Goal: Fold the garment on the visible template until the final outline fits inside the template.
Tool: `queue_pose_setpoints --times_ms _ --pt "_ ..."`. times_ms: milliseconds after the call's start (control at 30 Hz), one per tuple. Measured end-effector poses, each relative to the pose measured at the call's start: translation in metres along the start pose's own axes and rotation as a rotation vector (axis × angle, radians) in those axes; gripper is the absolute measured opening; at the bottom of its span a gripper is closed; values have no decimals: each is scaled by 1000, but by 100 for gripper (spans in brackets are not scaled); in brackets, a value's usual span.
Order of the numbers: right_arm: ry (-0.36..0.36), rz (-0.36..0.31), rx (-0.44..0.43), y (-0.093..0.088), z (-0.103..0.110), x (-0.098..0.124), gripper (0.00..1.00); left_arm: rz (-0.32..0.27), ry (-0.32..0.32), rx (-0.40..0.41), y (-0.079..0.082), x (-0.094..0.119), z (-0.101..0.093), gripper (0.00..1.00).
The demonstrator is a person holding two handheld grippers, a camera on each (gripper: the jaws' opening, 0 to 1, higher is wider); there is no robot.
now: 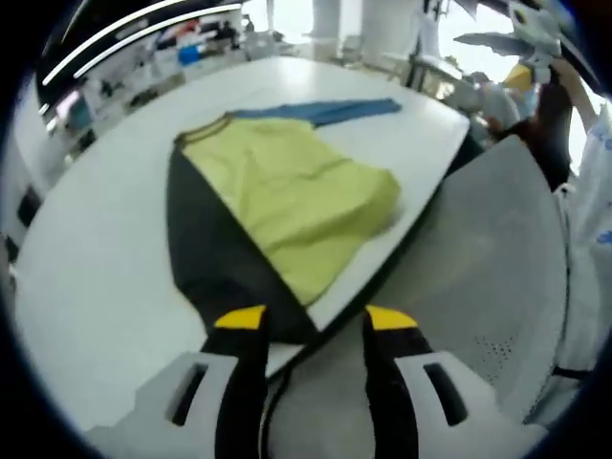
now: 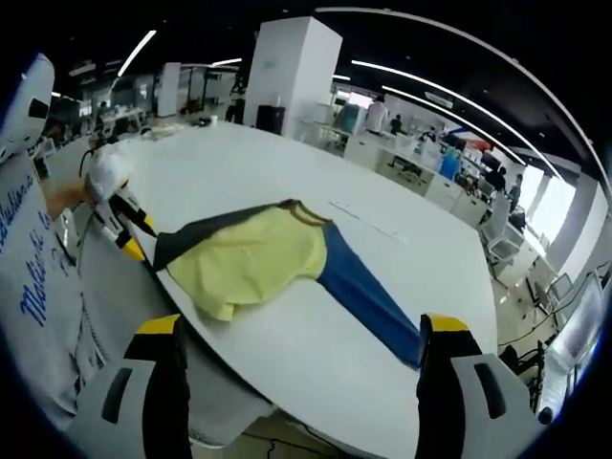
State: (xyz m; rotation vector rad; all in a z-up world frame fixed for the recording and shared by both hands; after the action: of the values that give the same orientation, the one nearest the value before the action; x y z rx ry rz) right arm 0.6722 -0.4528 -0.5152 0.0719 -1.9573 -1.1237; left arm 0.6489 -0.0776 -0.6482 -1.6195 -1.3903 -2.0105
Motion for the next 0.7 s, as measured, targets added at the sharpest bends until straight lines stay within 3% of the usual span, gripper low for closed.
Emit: queue_pose_setpoints --times_ms 100,433,700 --pt "4 9 -9 -3 1 0 100 14 -19 9 -3 -5 -2 29" --pt "7 -1 -15 -3 2 3 99 98 -27 -6 -10 -22 0 27" --pt "10 6 -16 -4 4 1 99 126 -23 -5 -12 -31 0 22"
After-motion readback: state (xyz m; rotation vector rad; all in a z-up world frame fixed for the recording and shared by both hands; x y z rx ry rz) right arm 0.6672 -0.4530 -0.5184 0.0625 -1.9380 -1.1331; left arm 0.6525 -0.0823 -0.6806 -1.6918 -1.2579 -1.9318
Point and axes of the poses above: the point that each gripper's makers call its tool centre point, and the gripper's own axes: x roughly backward along the fingers, z roughly to its left, y roughly out of its top, the point moved 9 cm from there along x, roughly backward along the fingers, and after that the axes turned 5 degrees about z, right-handed, at the moved point
